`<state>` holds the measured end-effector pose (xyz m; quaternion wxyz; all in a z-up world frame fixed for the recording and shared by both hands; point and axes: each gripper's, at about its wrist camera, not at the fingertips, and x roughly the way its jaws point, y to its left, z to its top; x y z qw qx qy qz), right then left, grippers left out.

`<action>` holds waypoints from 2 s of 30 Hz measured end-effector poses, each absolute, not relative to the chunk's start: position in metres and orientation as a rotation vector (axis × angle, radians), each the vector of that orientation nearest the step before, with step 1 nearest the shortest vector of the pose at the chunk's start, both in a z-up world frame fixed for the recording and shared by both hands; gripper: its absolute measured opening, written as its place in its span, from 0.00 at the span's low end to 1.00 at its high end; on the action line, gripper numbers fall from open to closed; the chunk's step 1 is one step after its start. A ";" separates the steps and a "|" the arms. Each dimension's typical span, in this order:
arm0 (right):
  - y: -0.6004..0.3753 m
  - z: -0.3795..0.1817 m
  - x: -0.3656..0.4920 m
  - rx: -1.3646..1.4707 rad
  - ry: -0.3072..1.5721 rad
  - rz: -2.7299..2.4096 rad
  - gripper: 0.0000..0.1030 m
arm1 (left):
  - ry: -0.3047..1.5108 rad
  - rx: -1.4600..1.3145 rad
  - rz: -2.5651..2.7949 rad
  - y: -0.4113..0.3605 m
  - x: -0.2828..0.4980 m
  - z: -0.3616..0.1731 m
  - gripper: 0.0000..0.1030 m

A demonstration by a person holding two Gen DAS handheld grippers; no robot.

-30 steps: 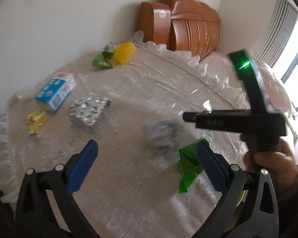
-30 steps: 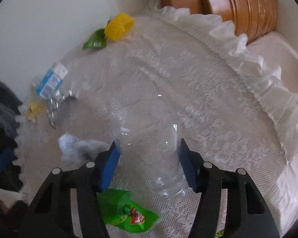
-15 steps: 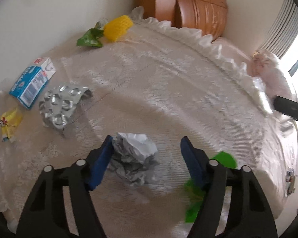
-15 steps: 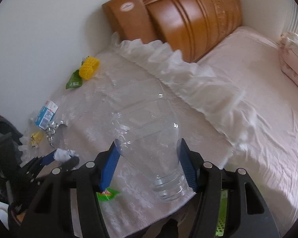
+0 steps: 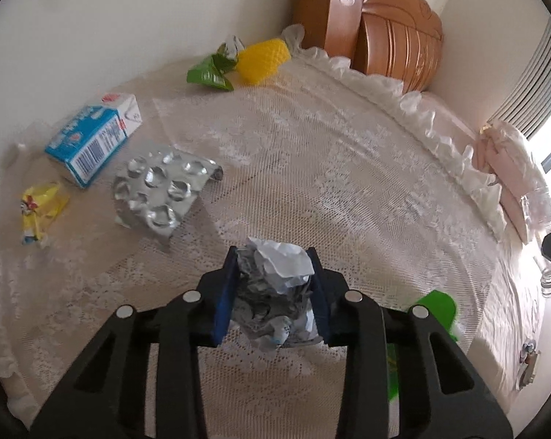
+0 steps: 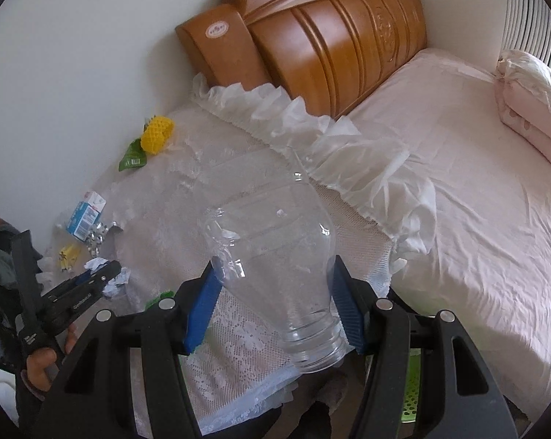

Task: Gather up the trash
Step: 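Carry the bottle and foil over the green wastebasket and open both tools, then move both open tools back toward the remaining trash on the bed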

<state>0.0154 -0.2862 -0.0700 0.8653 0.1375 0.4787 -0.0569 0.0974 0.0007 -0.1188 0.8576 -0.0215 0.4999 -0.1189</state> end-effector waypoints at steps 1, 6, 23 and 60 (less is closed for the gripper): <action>-0.288 -0.067 0.012 0.292 0.988 -0.122 0.58 | 1.041 -0.041 -0.252 0.000 0.094 -0.114 0.34; -0.304 -0.050 -0.014 0.318 0.919 -0.148 0.58 | 0.976 -0.012 -0.345 -0.022 0.065 -0.069 0.34; -0.454 -0.132 -0.190 0.390 1.071 -0.619 0.58 | 0.964 0.239 -1.016 -0.260 -0.060 -0.033 0.34; -0.562 -0.108 -0.323 0.671 0.915 -0.874 0.97 | 1.131 0.542 -1.145 -0.424 -0.137 -0.138 0.83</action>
